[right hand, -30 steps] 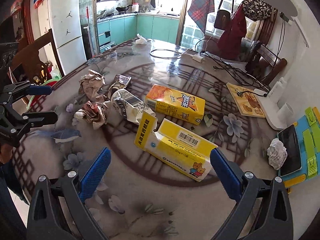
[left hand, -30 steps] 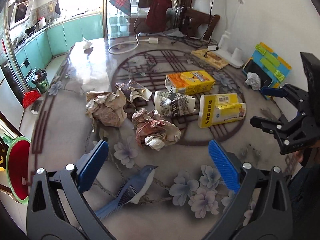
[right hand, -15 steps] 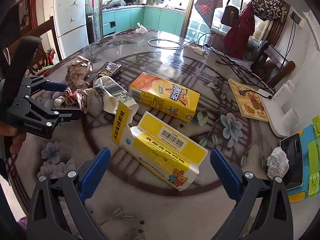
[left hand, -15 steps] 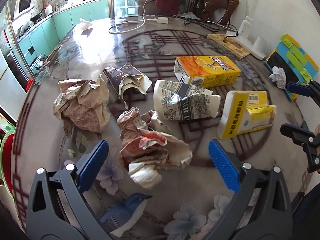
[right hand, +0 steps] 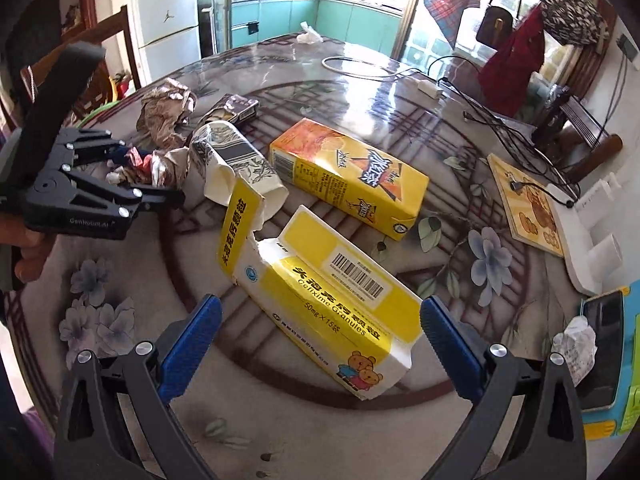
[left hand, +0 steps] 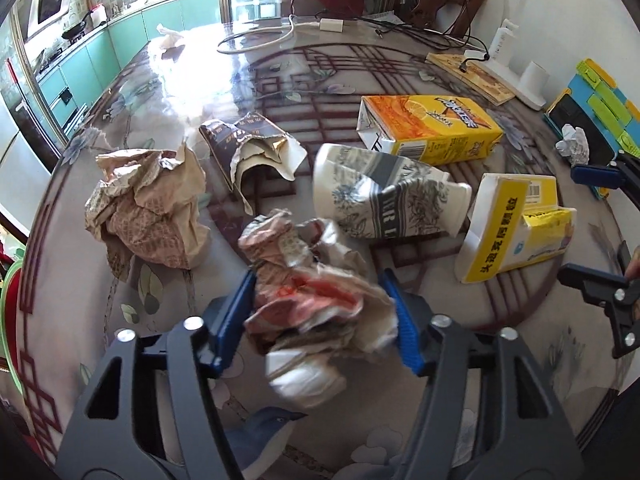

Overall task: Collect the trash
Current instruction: 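Grasp the crumpled brown-red paper with the left tool, then grasp the yellow bear-print box with the right tool while the left tool holds the paper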

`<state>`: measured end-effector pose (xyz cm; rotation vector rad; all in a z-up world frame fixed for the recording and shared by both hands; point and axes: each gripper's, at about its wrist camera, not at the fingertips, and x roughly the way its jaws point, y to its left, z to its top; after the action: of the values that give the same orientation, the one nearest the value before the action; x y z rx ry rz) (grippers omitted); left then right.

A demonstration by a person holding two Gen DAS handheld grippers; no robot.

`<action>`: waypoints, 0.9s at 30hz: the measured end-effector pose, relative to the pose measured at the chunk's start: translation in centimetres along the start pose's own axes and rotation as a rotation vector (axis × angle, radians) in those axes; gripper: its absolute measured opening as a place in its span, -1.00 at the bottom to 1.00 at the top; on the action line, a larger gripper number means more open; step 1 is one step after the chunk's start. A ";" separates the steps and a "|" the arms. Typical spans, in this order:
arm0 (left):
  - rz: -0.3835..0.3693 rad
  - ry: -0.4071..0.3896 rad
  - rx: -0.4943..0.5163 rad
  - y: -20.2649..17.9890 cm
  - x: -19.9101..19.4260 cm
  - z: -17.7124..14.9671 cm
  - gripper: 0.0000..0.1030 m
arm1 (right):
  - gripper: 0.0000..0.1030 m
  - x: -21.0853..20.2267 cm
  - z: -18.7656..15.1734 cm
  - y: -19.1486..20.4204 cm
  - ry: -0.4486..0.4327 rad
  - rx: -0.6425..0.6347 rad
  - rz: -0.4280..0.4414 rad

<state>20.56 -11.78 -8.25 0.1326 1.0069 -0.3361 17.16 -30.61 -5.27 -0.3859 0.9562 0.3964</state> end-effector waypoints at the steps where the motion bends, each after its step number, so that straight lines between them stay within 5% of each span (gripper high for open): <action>1: -0.001 -0.003 0.001 0.1 -0.2 0.1 -0.02 | 0.87 0.2 0.0 0.1 0.005 -0.009 -0.001; 22: -0.076 -0.060 -0.009 2.6 -6.0 -1.1 -0.12 | 0.86 5.0 0.3 -0.6 0.105 -0.066 0.067; 27: -0.083 -0.080 -0.007 2.6 -7.4 -1.3 -0.12 | 0.42 5.0 0.9 -0.7 0.098 -0.042 0.055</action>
<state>16.81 -7.37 -2.78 0.0705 0.9361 -0.4104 20.67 -30.01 -8.88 -0.4214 1.0564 0.4513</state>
